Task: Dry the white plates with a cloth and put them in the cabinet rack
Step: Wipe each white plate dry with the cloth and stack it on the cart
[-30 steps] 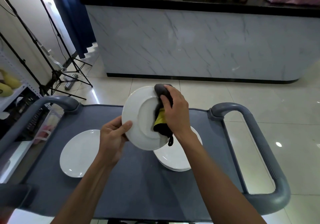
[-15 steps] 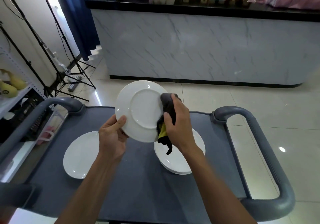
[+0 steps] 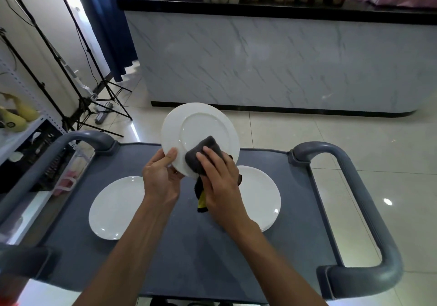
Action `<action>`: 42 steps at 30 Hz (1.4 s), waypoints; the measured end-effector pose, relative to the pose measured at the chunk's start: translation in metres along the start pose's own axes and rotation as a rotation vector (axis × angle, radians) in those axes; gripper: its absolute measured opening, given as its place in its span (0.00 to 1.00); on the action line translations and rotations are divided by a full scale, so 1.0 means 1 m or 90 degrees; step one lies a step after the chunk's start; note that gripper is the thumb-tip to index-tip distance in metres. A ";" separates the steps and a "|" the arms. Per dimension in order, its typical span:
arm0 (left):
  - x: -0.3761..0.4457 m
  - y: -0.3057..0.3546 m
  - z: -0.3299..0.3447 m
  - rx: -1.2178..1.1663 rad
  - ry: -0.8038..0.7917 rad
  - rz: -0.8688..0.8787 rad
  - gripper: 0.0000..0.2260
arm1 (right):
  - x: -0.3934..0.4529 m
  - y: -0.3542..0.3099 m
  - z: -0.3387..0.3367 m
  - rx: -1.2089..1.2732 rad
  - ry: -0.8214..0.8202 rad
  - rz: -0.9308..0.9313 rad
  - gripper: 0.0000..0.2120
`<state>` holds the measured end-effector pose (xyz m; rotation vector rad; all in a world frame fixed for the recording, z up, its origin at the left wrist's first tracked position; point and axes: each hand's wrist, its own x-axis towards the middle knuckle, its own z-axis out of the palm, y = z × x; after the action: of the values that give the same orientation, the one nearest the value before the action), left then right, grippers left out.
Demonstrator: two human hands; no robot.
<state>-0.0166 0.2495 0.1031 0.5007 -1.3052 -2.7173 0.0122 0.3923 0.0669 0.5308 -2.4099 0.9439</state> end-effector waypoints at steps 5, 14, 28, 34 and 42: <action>-0.002 0.003 0.004 -0.006 -0.004 0.001 0.15 | -0.011 0.009 0.006 -0.056 0.006 -0.102 0.25; 0.005 0.004 -0.010 -0.012 -0.043 -0.022 0.12 | -0.011 0.037 -0.018 0.041 0.071 0.085 0.21; -0.003 -0.004 -0.027 0.129 -0.110 -0.036 0.11 | 0.052 0.059 -0.058 0.089 -0.043 0.208 0.23; -0.004 -0.007 -0.026 0.166 -0.112 -0.036 0.11 | 0.065 0.043 -0.046 0.032 -0.065 0.127 0.23; -0.004 -0.007 -0.021 0.235 -0.138 0.002 0.12 | 0.068 0.007 -0.021 -0.023 -0.109 0.009 0.24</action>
<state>-0.0059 0.2396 0.0865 0.2283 -1.8767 -2.5902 -0.0397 0.4001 0.1161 0.6038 -2.5813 0.8920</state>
